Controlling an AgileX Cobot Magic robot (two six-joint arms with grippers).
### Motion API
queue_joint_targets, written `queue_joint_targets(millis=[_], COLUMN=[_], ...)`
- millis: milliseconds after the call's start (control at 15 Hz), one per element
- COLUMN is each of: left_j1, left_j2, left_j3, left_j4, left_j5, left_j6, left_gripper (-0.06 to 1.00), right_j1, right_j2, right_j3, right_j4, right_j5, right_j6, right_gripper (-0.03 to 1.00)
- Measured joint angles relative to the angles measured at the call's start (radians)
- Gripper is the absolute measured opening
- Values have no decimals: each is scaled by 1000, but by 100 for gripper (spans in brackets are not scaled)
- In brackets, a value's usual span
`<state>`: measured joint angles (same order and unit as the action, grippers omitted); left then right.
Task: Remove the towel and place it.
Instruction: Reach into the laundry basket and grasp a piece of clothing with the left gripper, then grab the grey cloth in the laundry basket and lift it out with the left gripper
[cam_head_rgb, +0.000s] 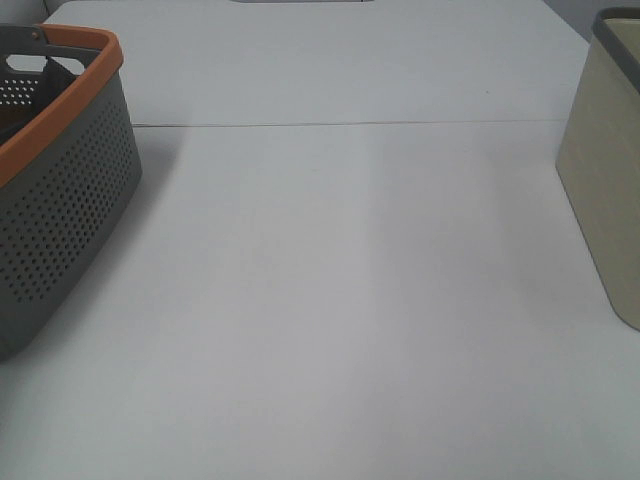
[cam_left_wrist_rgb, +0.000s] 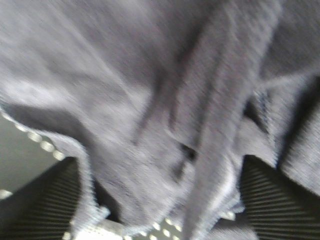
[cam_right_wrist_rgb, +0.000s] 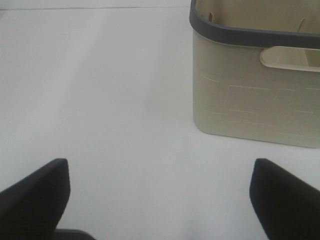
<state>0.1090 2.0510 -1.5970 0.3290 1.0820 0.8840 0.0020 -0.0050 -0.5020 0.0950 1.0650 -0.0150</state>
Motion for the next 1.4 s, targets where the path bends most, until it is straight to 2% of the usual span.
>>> queue_joint_targets(millis=[67,200,400,467,600,733,933,1133,1400], left_j1=[0,0,0,0,0,0,0,0,0], left_j2=[0,0,0,0,0,0,0,0,-4], left_j3=[0,0,0,0,0,0,0,0,0], left_j4=[-7,-47,-94,-101,-104,-106,-106,-106,-108], left_j5=[-3,43,62,62,63,63,62,66,123], left_j6=[21,102,127,127,110,68,25,25,25], left_gripper=[72,69,66,53,36,30,27,1,0], right_j1=[0,0,0,0,0,0,0,0,0], right_j2=[0,0,0,0,0,0,0,0,0], right_j3=[0,0,0,0,0,0,0,0,0], right_j4=[0,0,0,0,0,0,0,0,0], right_j5=[0,0,0,0,0,0,0,0,0], right_j6=[0,0,0,0,0,0,0,0,0], right_gripper=[87,87,87,87,87,87,87,87,87])
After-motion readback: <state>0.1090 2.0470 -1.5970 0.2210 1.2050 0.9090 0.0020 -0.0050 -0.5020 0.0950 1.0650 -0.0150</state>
